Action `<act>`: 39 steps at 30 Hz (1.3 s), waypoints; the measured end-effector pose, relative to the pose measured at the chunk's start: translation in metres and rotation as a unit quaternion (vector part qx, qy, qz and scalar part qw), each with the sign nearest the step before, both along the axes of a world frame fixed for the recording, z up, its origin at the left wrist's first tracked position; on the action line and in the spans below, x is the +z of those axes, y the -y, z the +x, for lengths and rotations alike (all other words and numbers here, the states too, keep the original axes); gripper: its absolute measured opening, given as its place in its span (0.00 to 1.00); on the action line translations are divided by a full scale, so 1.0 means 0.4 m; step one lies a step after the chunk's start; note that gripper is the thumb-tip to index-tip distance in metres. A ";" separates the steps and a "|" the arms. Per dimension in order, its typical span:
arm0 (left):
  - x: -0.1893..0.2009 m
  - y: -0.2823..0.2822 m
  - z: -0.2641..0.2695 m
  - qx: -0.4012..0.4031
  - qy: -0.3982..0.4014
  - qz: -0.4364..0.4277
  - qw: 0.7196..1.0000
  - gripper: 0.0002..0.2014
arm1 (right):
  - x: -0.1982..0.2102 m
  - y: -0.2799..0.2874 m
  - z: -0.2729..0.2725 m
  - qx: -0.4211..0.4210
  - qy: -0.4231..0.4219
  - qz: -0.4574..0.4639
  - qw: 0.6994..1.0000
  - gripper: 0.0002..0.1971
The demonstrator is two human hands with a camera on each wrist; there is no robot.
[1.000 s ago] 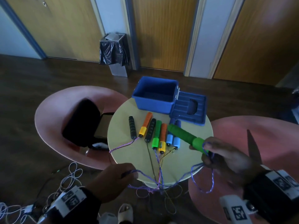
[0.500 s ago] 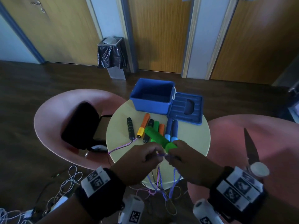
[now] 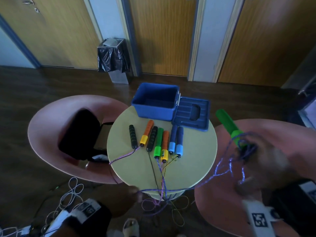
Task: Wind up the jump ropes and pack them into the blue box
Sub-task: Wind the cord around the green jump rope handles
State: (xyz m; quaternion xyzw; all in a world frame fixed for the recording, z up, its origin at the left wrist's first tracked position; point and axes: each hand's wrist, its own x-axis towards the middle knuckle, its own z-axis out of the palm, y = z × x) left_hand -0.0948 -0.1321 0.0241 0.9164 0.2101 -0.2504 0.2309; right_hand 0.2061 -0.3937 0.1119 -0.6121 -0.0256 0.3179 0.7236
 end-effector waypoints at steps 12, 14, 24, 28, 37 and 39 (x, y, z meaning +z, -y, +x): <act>0.098 0.113 0.255 -0.088 0.075 -0.155 0.981 0.15 | 0.008 -0.002 -0.075 0.160 0.490 -0.127 0.848 0.14; 0.041 0.076 0.247 0.000 0.101 -0.149 0.984 0.12 | 0.035 0.020 -0.075 0.157 0.536 -0.130 0.819 0.12; -0.143 0.030 0.239 0.069 0.068 -0.028 0.995 0.14 | -0.087 -0.089 -0.121 0.163 0.281 -0.097 0.941 0.06; -0.178 0.051 0.268 0.014 0.065 -0.024 0.998 0.27 | -0.249 -0.171 -0.121 0.252 0.358 -0.227 0.870 0.09; -0.266 0.041 0.279 -0.010 0.028 0.061 0.998 0.27 | -0.426 -0.336 -0.106 0.365 0.404 -0.455 0.705 0.16; -0.277 0.032 0.274 -0.013 0.025 0.080 0.996 0.22 | -0.438 -0.367 -0.104 0.374 0.438 -0.474 0.666 0.16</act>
